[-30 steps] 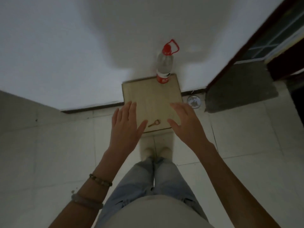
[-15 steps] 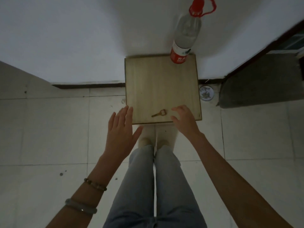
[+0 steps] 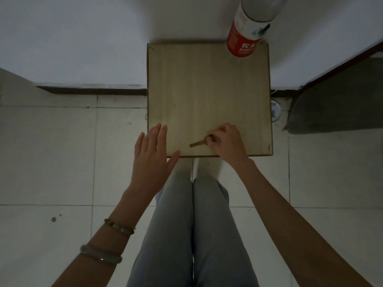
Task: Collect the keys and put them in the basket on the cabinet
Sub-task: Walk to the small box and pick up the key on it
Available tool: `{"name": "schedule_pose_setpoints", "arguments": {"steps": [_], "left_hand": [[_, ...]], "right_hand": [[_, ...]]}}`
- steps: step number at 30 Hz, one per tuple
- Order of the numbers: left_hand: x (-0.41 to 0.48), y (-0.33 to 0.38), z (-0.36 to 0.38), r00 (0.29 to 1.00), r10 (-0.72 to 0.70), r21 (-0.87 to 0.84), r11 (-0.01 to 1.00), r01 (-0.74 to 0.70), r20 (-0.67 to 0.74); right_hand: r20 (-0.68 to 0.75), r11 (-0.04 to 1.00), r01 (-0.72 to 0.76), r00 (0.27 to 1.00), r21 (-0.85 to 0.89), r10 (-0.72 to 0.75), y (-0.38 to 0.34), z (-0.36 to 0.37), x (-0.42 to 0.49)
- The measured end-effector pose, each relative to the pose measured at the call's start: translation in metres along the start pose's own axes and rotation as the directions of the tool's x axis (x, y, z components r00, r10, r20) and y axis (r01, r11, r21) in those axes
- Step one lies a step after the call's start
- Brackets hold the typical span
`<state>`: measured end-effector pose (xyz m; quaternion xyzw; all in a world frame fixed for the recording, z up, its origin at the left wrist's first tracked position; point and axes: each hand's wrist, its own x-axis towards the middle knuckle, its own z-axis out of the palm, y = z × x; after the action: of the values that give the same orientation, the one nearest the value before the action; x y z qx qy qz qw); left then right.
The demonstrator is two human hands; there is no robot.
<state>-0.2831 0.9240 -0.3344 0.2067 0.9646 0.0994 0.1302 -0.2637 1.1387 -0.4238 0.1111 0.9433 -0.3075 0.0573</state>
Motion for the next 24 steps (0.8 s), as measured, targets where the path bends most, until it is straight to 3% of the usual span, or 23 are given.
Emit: {"name": "schedule_pose_setpoints", "arguments": {"steps": [5,8,12,16,24], "left_hand": [[0.002,-0.004,0.002,1.000,-0.005,-0.014,1.000,0.004,-0.009],[0.001,-0.006,-0.002,1.000,-0.011,-0.019,1.000,0.011,-0.008],[-0.005,-0.002,-0.029,0.999,-0.031,-0.027,0.999,0.031,-0.013],[-0.020,0.007,-0.077,0.998,-0.047,-0.027,0.999,0.045,-0.052],[-0.083,0.026,-0.205,0.967,-0.141,-0.068,0.989,0.129,-0.213]], "right_hand": [[0.012,0.999,0.026,1.000,-0.040,-0.025,0.002,0.004,0.005],[0.116,1.000,0.000,0.993,0.007,-0.001,-0.001,0.000,0.006],[0.299,0.973,-0.154,0.949,0.173,0.097,-0.016,-0.022,-0.003],[0.262,0.887,-0.258,0.951,0.384,0.163,-0.063,-0.077,-0.016],[0.287,0.821,-0.082,0.952,0.565,-0.103,-0.206,-0.222,-0.049]]}}
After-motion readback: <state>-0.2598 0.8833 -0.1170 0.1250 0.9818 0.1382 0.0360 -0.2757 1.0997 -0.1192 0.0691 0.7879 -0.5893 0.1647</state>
